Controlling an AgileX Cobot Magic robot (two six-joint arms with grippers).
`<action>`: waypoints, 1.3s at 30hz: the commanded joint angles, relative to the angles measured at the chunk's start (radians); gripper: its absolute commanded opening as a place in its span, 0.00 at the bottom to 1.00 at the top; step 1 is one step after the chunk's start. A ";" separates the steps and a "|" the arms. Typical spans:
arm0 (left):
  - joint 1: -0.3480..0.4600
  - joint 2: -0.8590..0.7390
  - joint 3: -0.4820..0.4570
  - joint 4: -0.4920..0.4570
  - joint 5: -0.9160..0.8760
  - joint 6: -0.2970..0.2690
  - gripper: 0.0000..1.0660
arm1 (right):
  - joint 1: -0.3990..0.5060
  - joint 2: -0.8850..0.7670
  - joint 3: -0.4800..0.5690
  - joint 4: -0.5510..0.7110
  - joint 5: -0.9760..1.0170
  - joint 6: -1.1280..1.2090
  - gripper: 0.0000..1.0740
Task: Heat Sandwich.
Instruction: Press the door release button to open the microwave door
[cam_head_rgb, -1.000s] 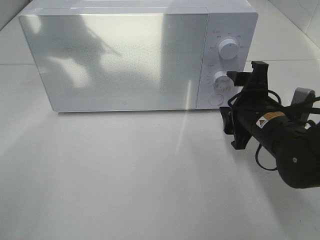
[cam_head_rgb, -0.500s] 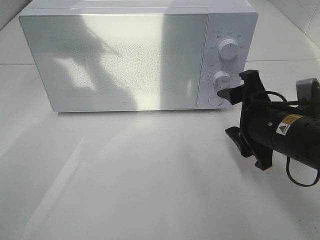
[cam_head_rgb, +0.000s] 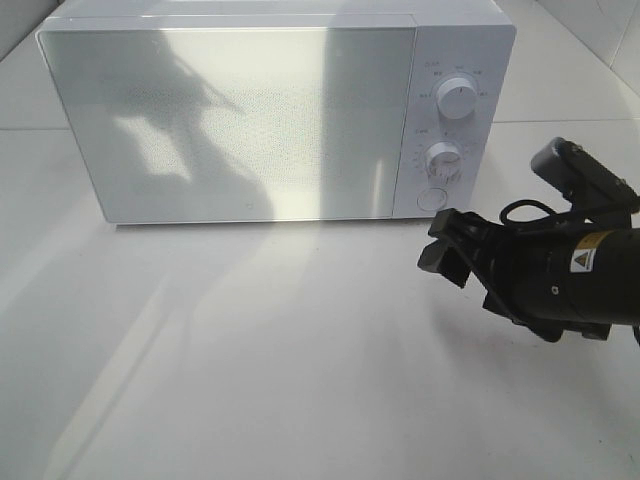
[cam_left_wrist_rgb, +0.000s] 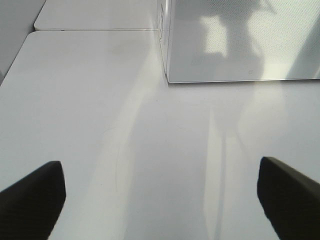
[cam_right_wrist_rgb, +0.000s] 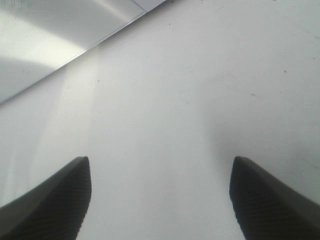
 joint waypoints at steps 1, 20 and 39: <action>0.001 -0.028 0.003 -0.007 -0.009 -0.005 0.93 | 0.000 -0.015 -0.068 -0.014 0.139 -0.213 0.70; 0.001 -0.028 0.003 -0.007 -0.009 -0.005 0.93 | 0.000 -0.177 -0.321 -0.309 0.717 -0.428 0.70; 0.001 -0.028 0.003 -0.007 -0.009 -0.005 0.93 | 0.000 -0.706 -0.321 -0.335 1.143 -0.432 0.70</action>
